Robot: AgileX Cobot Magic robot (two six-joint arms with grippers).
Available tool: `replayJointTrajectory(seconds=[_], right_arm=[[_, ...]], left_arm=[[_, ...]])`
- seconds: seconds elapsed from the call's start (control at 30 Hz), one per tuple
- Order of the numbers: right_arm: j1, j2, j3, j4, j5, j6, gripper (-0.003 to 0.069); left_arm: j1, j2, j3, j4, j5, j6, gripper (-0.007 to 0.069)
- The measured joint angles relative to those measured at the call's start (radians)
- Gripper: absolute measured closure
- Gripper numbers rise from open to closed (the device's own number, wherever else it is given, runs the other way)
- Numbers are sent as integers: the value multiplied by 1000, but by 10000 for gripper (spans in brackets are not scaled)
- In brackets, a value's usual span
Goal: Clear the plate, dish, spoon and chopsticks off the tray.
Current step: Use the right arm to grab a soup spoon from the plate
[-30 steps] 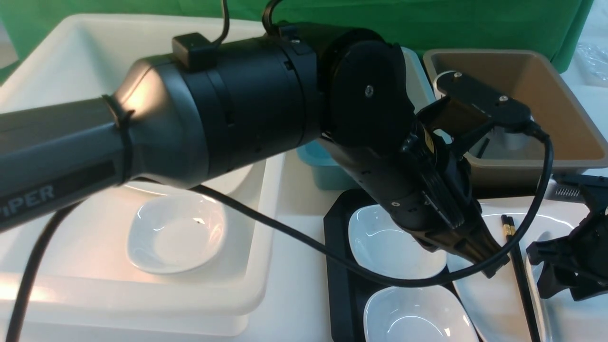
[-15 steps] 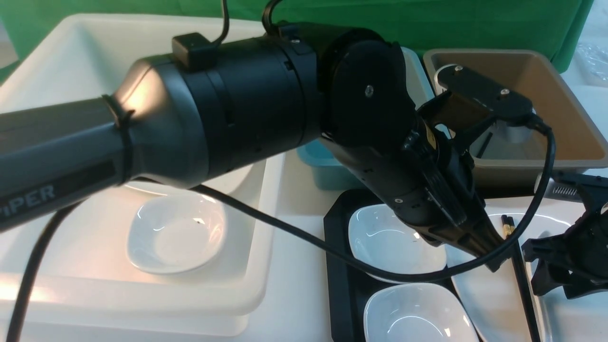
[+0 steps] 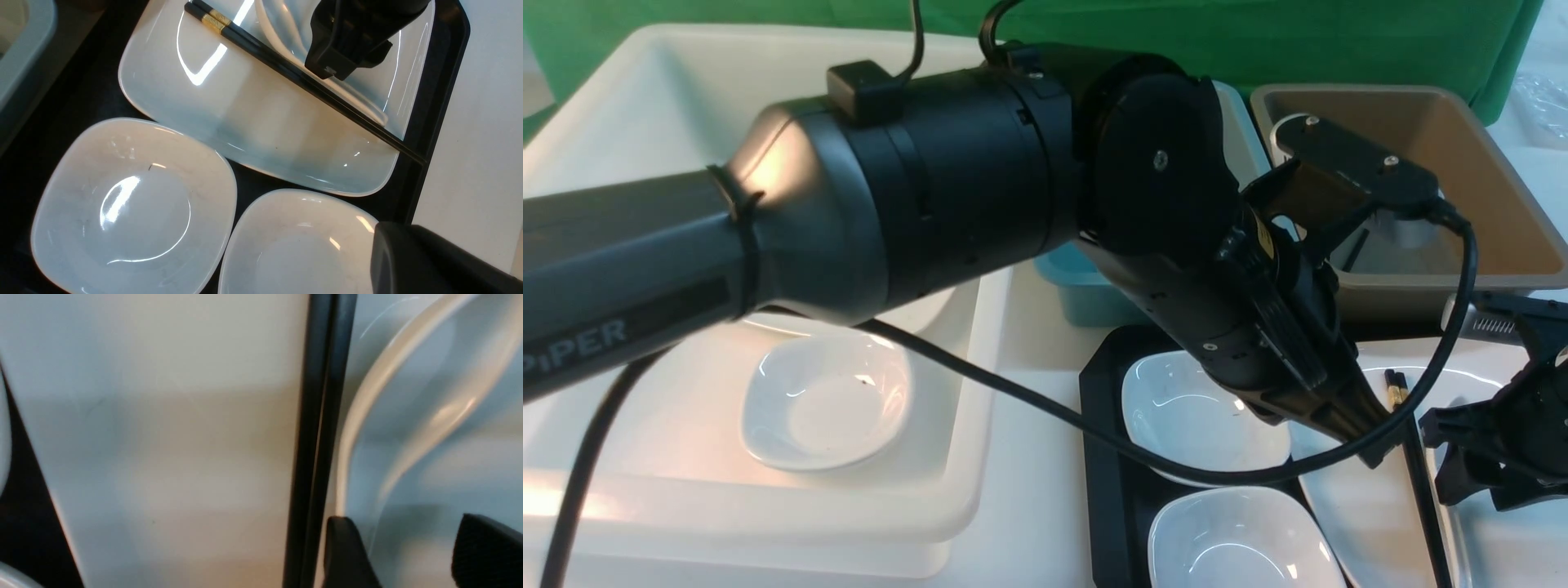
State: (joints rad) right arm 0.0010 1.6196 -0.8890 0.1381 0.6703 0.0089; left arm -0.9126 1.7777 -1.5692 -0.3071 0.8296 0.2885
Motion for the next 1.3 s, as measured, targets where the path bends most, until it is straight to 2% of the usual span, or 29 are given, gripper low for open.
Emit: replayJointTrajectory(seconds=[1.0, 1.07, 1.2, 1.3], right_arm=[[-1, 69, -3, 17, -10, -9, 273], [-1, 69, -4, 15, -9, -28, 319], [-1, 69, -4, 8, -4, -57, 529], [-1, 63, -4, 9, -2, -64, 526]], left_arm=[[0, 0, 0, -49, 16, 0, 623], [0, 0, 0, -49, 18, 0, 623], [0, 0, 0, -49, 18, 0, 623], [0, 0, 0, -49, 18, 3, 623]])
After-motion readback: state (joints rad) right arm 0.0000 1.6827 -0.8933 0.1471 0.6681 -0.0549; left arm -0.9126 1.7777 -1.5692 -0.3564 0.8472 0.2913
